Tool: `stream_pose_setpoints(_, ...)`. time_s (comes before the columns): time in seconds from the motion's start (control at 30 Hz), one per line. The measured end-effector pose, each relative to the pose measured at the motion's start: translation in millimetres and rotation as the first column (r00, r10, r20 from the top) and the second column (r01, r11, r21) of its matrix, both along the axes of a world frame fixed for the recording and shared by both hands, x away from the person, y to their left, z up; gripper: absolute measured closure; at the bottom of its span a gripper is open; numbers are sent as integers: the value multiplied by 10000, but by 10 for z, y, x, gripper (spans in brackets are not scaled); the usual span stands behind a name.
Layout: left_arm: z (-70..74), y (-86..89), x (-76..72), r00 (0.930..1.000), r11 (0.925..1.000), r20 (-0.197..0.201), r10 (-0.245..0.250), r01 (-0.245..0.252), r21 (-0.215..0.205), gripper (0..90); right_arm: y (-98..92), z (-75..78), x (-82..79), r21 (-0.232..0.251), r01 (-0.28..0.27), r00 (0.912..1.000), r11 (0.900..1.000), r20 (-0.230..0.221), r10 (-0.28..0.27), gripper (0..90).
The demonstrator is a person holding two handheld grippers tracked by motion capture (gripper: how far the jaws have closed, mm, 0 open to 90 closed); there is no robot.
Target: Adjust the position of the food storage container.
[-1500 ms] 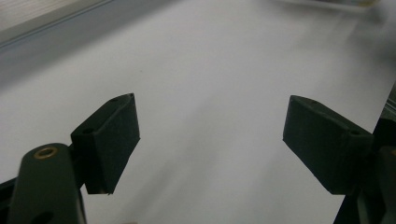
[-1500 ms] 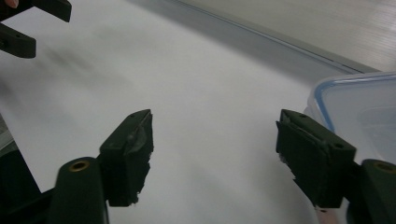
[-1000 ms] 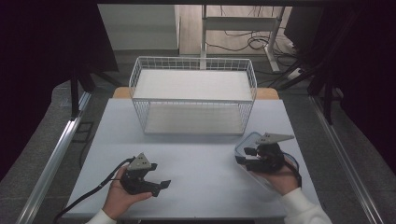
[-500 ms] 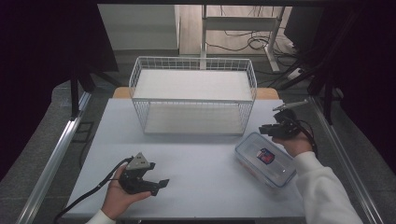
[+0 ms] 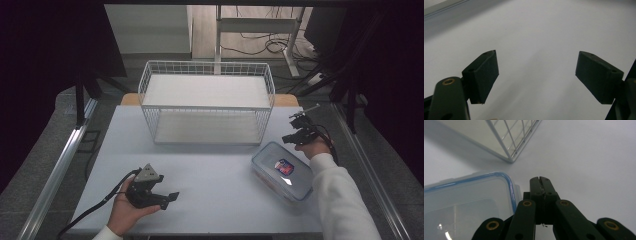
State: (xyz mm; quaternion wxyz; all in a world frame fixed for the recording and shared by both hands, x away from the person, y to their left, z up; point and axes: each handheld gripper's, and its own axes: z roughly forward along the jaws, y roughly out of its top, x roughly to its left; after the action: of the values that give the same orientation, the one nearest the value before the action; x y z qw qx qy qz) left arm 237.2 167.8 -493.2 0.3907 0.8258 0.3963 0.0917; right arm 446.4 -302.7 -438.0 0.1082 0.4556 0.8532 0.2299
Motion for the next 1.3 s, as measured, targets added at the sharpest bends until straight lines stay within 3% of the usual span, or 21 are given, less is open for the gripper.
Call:
stream_pose_setpoints(0.13, 0, 3, -1, 10000, 10000, -11, -15, 15, 48, 183, 101, -34, -19, -274, -314, 9995, 9991, -78, 312, 889)
stream_pose_setpoints(0.33, -6, -7, 2, 10000, 10000, -61, -24, 24, 1, 184, 99, -38, -34, -447, -383, 9992, 9983, -92, 379, 890)
stream_pose_setpoints(0.6, -15, -9, 11, 9999, 10000, -127, -80, 80, 58, 184, 316, -35, -250, -34, -1309, 9914, 9914, -88, 1309, 890)
stream_pose_setpoints(0.77, -24, -19, 16, 9997, 9999, -230, -122, 122, 24, 184, 549, -59, -432, 106, -2196, 9755, 9755, -78, 2197, 890)
stream_pose_setpoints(0.8, -23, -19, 17, 9996, 9999, -245, -118, 118, 10, 184, 654, -67, -485, 90, -2570, 9664, 9664, -79, 2571, 891)
stream_pose_setpoints(0.83, -23, -19, 18, 9996, 9999, -256, -113, 113, -1, 184, 654, -67, -485, 90, -2570, 9664, 9664, -79, 2571, 891)
stream_pose_setpoints(1.07, -33, -22, 20, 9994, 9999, -299, -155, 157, 57, 183, 900, -86, -583, -123, -3352, 9419, 9421, -273, 3348, 890)
stream_pose_setpoints(1.17, -34, -20, 17, 9994, 9998, -293, -170, 173, 113, 184, 1002, -95, -633, -179, -3737, 9271, 9274, -375, 3728, 891)
stream_pose_setpoints(1.3, -35, -22, 15, 9994, 9997, -291, -186, 190, 131, 184, 1049, -99, -663, -306, -3912, 9200, 9198, -368, 3901, 890)
